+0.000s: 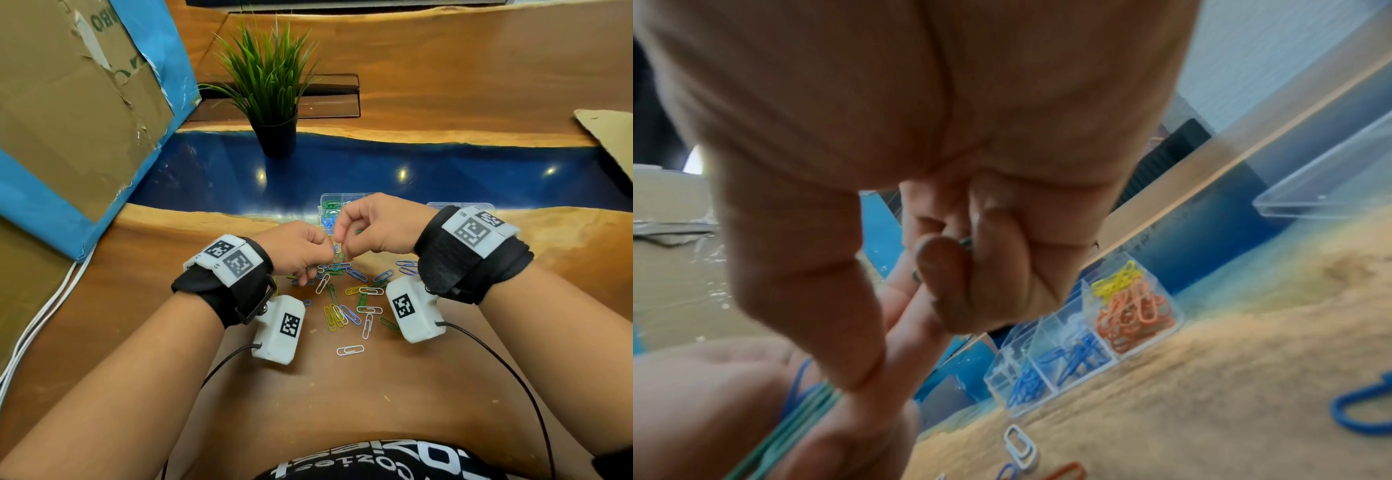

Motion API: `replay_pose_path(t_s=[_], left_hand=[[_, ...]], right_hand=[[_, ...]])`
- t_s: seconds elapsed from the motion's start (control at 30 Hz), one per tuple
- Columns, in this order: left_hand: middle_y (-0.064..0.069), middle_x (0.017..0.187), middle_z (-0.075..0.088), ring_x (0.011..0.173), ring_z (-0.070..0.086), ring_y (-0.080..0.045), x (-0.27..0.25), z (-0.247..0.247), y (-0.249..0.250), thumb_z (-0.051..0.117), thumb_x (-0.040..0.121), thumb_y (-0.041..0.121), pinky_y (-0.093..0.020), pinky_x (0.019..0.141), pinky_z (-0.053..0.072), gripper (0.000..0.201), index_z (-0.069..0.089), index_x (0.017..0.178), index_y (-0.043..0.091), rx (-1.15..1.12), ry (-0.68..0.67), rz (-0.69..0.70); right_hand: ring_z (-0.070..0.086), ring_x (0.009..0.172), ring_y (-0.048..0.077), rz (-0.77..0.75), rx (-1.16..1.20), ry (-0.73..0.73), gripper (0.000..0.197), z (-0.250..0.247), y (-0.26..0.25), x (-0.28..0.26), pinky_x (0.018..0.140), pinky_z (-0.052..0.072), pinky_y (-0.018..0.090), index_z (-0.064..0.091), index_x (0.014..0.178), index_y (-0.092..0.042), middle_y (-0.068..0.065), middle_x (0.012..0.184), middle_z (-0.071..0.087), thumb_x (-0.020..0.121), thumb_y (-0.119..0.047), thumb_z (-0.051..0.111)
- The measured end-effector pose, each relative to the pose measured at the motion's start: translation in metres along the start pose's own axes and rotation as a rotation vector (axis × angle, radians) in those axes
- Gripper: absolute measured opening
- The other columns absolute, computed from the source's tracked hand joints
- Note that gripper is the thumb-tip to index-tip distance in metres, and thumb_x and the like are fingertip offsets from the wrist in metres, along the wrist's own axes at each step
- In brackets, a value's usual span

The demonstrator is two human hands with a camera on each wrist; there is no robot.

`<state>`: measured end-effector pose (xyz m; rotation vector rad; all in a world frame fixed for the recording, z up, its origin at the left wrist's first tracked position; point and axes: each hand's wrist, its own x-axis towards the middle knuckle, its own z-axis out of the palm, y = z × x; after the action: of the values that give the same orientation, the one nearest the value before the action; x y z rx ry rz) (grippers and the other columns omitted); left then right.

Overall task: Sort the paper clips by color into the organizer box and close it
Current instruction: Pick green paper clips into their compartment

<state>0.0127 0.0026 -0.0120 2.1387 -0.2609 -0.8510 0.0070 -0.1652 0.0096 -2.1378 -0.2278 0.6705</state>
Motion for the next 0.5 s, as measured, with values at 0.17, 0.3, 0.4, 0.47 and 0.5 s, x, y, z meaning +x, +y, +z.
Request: replay_pose_path(t_s=[0.17, 0.3, 0.4, 0.47, 0.5], left_hand=[[0.004, 0.047, 0.051, 0.034, 0.047, -0.007, 0.002, -0.004, -0.001, 0.053, 0.086, 0.006, -0.017, 0.042, 0.041, 0.017, 0.059, 0.073, 0.016, -0.001, 0.050, 0.024], [0.003, 0.051, 0.049, 0.039, 0.049, -0.009, 0.002, -0.008, -0.005, 0.046, 0.086, 0.000, -0.021, 0.042, 0.044, 0.023, 0.059, 0.091, 0.018, -0.021, 0.091, 0.024], [-0.004, 0.059, 0.045, 0.050, 0.053, -0.017, 0.005, -0.011, -0.004, 0.036, 0.089, -0.004, -0.021, 0.040, 0.045, 0.026, 0.055, 0.095, 0.013, -0.121, 0.112, -0.005], [-0.007, 0.063, 0.043, 0.052, 0.052, -0.017, 0.008, -0.014, -0.001, 0.032, 0.089, -0.006, -0.018, 0.036, 0.044, 0.028, 0.053, 0.086, 0.011, -0.203, 0.136, -0.020], [-0.007, 0.065, 0.042, 0.052, 0.050, -0.017, 0.010, -0.015, 0.002, 0.031, 0.089, -0.007, -0.017, 0.035, 0.044, 0.029, 0.052, 0.082, 0.011, -0.241, 0.147, -0.021]], right_hand=[[0.044, 0.056, 0.014, -0.009, -0.012, 0.015, 0.027, 0.002, -0.002, 0.001, 0.051, 0.035, 0.022, 0.059, 0.084, -0.022, 0.001, 0.066, 0.062, 0.076, 0.003, 0.063], [0.033, 0.051, 0.013, 0.087, 0.095, 0.154, 0.021, -0.005, -0.001, 0.000, 0.046, 0.030, 0.020, 0.070, 0.087, -0.011, 0.001, 0.059, 0.050, 0.083, -0.001, 0.053], [0.032, 0.050, 0.014, 0.214, 0.382, 0.221, 0.025, -0.008, 0.003, 0.005, 0.044, 0.027, 0.020, 0.062, 0.075, -0.002, 0.006, 0.061, 0.043, 0.087, 0.000, 0.040], [0.036, 0.050, 0.015, 0.263, 0.628, 0.232, 0.027, -0.013, 0.008, 0.009, 0.042, 0.033, 0.019, 0.052, 0.068, -0.006, 0.009, 0.065, 0.044, 0.085, 0.000, 0.031], [0.039, 0.051, 0.016, 0.286, 0.722, 0.238, 0.026, -0.015, 0.009, 0.011, 0.042, 0.037, 0.018, 0.050, 0.068, -0.007, 0.010, 0.067, 0.045, 0.084, -0.002, 0.030]])
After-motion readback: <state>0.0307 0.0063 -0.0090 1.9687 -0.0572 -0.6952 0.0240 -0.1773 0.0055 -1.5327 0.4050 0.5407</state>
